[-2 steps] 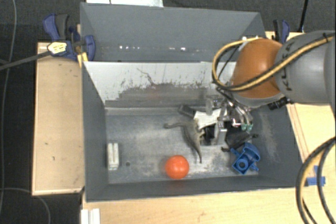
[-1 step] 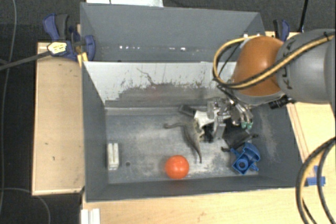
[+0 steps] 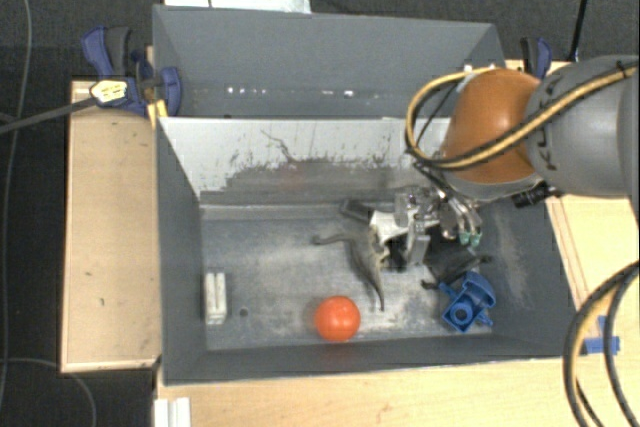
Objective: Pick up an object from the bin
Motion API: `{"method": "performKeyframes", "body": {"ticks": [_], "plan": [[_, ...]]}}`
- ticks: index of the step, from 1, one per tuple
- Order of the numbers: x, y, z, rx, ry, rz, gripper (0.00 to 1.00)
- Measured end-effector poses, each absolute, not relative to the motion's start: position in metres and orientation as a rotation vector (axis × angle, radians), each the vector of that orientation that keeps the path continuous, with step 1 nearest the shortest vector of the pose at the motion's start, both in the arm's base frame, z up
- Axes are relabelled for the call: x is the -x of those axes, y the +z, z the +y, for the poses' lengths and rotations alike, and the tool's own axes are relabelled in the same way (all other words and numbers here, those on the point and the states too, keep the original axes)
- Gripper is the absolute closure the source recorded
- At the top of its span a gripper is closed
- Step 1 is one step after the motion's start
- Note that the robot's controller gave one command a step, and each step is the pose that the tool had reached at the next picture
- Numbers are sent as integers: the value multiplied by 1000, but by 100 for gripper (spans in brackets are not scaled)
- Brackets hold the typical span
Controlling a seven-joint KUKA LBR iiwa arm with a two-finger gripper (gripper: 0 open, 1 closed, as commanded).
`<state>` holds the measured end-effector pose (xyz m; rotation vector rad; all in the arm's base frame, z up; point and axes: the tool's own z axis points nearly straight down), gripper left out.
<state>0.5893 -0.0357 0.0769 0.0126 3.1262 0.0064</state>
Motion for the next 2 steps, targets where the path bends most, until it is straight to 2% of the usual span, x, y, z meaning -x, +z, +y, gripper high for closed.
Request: {"method": "performKeyframes", "body": {"ticks": [1,2], "plan": [[-587,85,-36,-13,7,3132,100],[-587,105,-36,-13,6,3130,100]]}}
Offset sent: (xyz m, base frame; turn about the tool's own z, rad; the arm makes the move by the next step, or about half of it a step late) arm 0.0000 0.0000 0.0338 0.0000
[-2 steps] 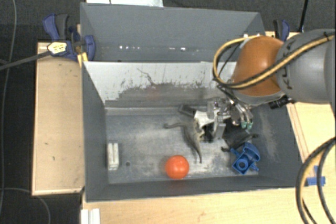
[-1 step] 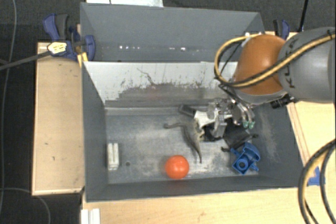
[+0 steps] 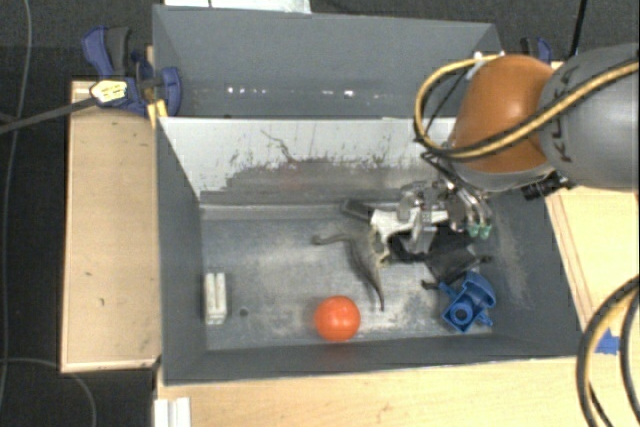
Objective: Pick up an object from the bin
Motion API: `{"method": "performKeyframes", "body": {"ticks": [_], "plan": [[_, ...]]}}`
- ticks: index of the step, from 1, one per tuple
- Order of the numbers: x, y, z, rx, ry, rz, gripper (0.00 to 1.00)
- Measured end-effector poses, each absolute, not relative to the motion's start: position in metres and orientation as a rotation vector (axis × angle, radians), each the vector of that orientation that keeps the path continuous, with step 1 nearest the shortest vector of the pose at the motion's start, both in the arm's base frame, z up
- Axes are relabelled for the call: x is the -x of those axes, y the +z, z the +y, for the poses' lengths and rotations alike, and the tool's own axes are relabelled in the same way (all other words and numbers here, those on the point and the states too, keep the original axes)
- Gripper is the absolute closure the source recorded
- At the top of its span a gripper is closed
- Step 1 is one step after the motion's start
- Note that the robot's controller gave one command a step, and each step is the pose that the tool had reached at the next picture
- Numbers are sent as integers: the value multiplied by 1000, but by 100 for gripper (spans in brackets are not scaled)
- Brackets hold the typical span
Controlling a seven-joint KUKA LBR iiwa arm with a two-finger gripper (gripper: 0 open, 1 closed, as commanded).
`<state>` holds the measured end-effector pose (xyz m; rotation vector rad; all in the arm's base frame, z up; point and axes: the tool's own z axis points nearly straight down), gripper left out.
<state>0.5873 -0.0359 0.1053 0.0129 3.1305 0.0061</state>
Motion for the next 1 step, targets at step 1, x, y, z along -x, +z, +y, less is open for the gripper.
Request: {"method": "performKeyframes", "body": {"ticks": [1], "plan": [[-589,116,-36,-13,5,3123,100]]}}
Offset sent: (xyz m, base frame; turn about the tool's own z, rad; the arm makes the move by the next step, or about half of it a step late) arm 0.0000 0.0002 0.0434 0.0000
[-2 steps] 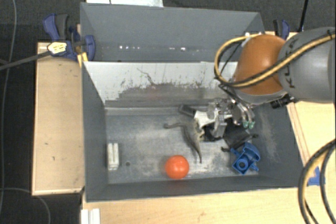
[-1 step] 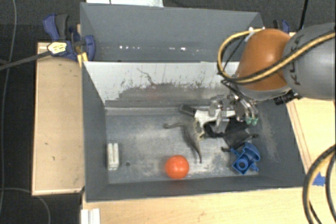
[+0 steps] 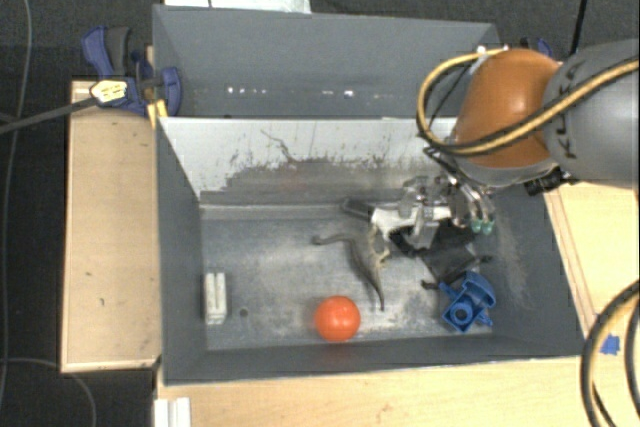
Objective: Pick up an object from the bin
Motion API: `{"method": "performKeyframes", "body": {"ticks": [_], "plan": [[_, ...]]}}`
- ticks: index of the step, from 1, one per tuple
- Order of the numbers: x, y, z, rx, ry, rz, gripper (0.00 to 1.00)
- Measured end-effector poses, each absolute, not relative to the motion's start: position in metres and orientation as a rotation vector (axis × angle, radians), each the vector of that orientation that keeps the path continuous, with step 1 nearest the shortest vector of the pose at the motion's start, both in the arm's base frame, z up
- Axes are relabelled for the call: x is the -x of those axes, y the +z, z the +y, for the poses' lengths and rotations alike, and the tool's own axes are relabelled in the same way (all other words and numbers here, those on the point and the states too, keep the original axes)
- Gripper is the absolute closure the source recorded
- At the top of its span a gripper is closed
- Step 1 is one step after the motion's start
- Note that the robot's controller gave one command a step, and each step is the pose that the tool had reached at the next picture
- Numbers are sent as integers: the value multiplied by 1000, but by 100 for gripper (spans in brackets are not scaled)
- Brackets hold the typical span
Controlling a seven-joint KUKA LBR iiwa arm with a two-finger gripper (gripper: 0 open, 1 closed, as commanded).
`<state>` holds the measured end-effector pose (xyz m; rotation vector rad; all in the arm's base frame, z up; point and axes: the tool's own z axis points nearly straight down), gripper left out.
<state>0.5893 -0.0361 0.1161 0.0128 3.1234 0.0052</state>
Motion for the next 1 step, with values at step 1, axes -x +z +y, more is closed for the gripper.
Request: {"method": "performKeyframes", "body": {"ticks": [1], "plan": [[-588,123,-36,-13,6,3128,100]]}}
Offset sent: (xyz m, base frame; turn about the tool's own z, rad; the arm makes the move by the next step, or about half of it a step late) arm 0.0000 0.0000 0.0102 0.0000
